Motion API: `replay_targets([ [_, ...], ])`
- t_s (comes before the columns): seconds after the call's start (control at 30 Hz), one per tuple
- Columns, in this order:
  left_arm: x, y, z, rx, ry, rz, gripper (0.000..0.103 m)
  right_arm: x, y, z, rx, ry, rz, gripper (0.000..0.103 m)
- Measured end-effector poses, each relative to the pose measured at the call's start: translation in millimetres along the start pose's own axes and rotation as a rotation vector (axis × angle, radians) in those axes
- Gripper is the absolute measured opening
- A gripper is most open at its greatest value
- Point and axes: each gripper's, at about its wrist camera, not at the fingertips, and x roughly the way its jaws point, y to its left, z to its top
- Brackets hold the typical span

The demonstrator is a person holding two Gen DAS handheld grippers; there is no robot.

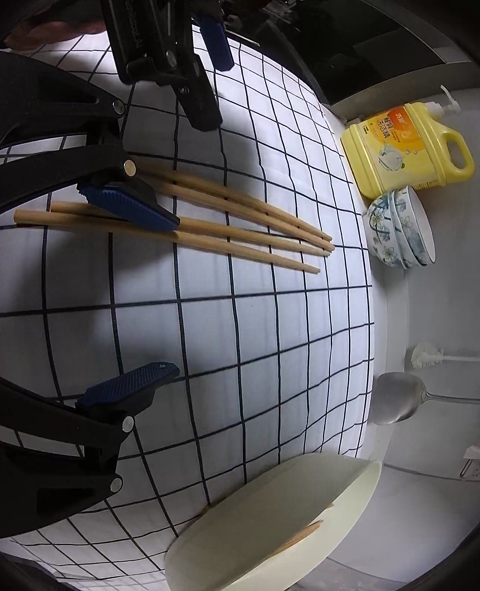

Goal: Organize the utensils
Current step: 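Move both open tools back over the remaining chopsticks on the cloth, then close the right tool on one chopstick while the left tool grips another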

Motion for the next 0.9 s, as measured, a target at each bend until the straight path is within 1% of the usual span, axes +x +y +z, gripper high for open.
replay_targets([
  [0.23, 6.6, -6.1, 1.9, 0.017, 0.013, -0.020, 0.097, -0.4, 2.5, -3.0, -0.041, -0.013, -0.025, 0.070],
  [0.43, 7.2, -16.9, 2.9, 0.063, -0.002, -0.013, 0.097, -1.7, 1.0, -3.8, -0.065, -0.019, -0.042, 0.070],
  [0.7, 13.3, -26.9, 3.4, 0.100, 0.003, -0.015, 0.097, -2.5, -18.2, -3.0, -0.024, -0.022, -0.072, 0.070],
  [0.9, 21.3, -30.5, 4.7, 0.112, 0.002, 0.016, 0.097, -4.3, -25.1, -4.4, -0.010, -0.022, -0.079, 0.070],
])
